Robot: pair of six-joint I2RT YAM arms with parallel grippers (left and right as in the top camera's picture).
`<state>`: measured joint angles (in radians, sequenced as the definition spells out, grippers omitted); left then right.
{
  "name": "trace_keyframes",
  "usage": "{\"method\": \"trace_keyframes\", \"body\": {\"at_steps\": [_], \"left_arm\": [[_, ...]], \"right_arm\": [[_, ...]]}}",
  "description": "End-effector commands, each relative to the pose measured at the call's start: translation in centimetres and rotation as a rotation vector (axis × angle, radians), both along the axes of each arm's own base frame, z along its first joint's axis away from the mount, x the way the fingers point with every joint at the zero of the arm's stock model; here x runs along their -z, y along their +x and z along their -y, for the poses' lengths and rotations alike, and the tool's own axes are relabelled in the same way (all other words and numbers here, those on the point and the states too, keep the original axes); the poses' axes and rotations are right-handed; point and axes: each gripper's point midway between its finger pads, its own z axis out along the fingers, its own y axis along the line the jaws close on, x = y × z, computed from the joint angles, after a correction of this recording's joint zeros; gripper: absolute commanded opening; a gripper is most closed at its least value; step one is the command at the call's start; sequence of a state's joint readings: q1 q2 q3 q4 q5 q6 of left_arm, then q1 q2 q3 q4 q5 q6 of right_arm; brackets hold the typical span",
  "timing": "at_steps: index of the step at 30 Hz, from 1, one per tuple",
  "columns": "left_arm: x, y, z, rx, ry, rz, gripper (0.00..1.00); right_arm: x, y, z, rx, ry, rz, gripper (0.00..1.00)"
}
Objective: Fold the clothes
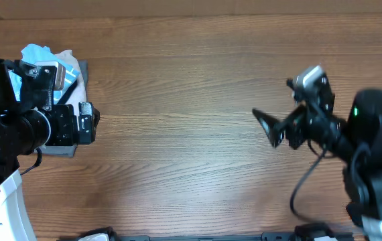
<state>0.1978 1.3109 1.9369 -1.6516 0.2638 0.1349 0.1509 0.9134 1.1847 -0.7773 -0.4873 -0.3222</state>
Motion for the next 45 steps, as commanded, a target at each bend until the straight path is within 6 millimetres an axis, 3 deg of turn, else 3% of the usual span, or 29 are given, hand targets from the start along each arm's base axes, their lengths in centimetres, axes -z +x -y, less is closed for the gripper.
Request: {"method": "trace_keyframes", "body": {"at_steps": [1, 5, 9, 14, 22, 35, 45], "left_arm": [[-0.2, -0.1, 0.1, 0.017, 0.017, 0.013, 1.00], [-0.2, -0.1, 0.1, 0.017, 0.017, 0.013, 1.00], [-0.2, -0.1, 0.1, 0.017, 0.017, 0.013, 1.00], [-0.2, -0.1, 0.1, 0.017, 0.017, 0.013, 1.00], [-0.2, -0.1, 0.1, 0.017, 0.017, 0.013, 1.00], [-0.2, -0.1, 0.1, 0.017, 0.017, 0.012, 1.00], [-0.2, -0.1, 0.1, 0.017, 0.017, 0.012, 1.00]], "right_arm": [[0.6, -1.5, 0.8, 0.030, -0.047, 0.056, 1.00], [2.5, -3.2, 1.3, 0.045, -0.045, 0.099, 1.00], [5.8, -4.3, 1.5, 0.046, -0.036, 0.128, 1.00], [10.5, -4.4, 1.9, 0.111, 0.060, 0.102, 1.00], [15.4, -5.0, 2.1, 0.125, 0.114, 0.167, 1.00], [18.6, -5.7, 1.8, 0.101, 0.134, 0.221, 1.00], [18.3, -5.6, 1.8, 0.100, 0.137, 0.242, 1.00]]}}
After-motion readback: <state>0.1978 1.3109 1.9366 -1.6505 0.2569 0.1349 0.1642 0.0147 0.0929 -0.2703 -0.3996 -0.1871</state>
